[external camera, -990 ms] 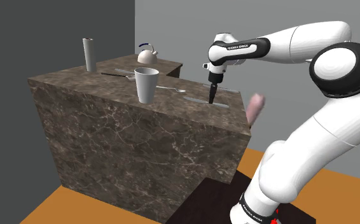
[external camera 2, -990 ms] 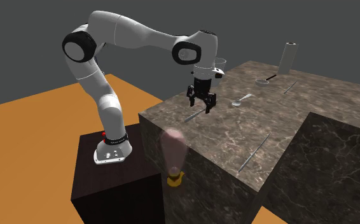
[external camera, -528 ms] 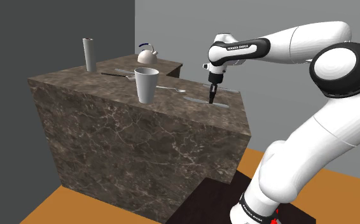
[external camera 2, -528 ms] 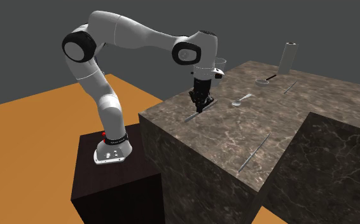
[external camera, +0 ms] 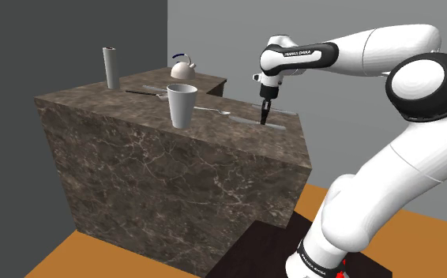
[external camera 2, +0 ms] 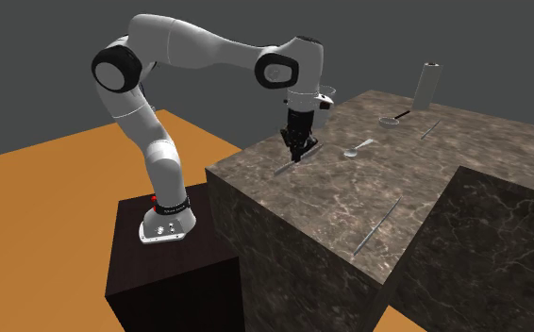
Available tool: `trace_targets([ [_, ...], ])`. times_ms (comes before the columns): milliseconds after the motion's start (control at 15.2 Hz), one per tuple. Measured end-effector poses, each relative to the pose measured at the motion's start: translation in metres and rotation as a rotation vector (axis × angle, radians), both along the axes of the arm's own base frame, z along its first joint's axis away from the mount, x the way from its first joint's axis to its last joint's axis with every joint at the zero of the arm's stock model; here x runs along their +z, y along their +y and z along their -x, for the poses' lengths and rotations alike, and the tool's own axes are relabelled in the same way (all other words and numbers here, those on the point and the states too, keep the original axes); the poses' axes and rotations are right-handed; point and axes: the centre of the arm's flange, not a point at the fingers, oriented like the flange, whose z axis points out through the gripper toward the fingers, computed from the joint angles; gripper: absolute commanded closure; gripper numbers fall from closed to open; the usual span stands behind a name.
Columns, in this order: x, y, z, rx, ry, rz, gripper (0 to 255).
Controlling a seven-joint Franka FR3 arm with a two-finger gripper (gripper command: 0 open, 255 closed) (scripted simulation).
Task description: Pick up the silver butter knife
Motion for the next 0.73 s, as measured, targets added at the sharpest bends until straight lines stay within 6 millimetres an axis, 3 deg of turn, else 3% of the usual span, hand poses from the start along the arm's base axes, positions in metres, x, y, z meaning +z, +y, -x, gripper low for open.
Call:
trace_targets([
  [726, 0.056, 0.000, -0.001, 0.000, 0.000, 0.000, 255],
])
